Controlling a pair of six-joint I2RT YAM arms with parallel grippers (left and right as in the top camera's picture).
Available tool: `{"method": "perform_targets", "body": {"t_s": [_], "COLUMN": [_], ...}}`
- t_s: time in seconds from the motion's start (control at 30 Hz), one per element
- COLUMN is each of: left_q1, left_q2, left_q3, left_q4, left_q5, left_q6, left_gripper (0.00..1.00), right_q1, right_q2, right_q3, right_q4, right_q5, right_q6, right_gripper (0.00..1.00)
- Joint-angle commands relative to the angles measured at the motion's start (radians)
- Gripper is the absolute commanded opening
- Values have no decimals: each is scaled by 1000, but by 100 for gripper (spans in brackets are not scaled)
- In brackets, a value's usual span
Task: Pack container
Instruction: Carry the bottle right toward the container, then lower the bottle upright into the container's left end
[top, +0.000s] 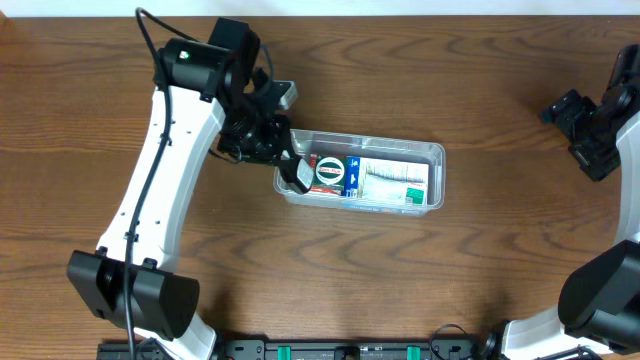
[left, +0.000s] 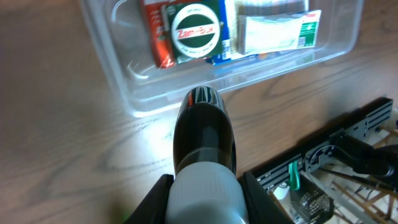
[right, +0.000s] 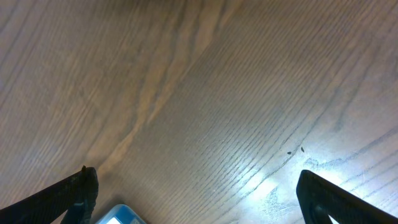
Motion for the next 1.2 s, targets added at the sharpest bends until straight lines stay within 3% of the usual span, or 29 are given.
{"method": "perform_targets", "body": {"t_s": [0.0,0.3,0.87,1.17], "left_q1": [-10,-21,-75,-75], "left_q2": [-27,24,199,231], "left_q3": [7,-11,-11,-11], "left_q4": [27,183,190,216], "left_q5": [33,-99,-378,-397], "left_q6": [32,-36,-130,-144], "left_gripper": [10,10,10,10], "right_q1": [-3,-3,-3,-3], "right_q2": [0,0,0,0], "right_q3": [8,8,8,8], "right_q4": [0,0,0,0], "right_q5": [3,3,3,3], "right_q6": [-12,-12,-12,-12], "right_gripper": [99,99,99,99]}}
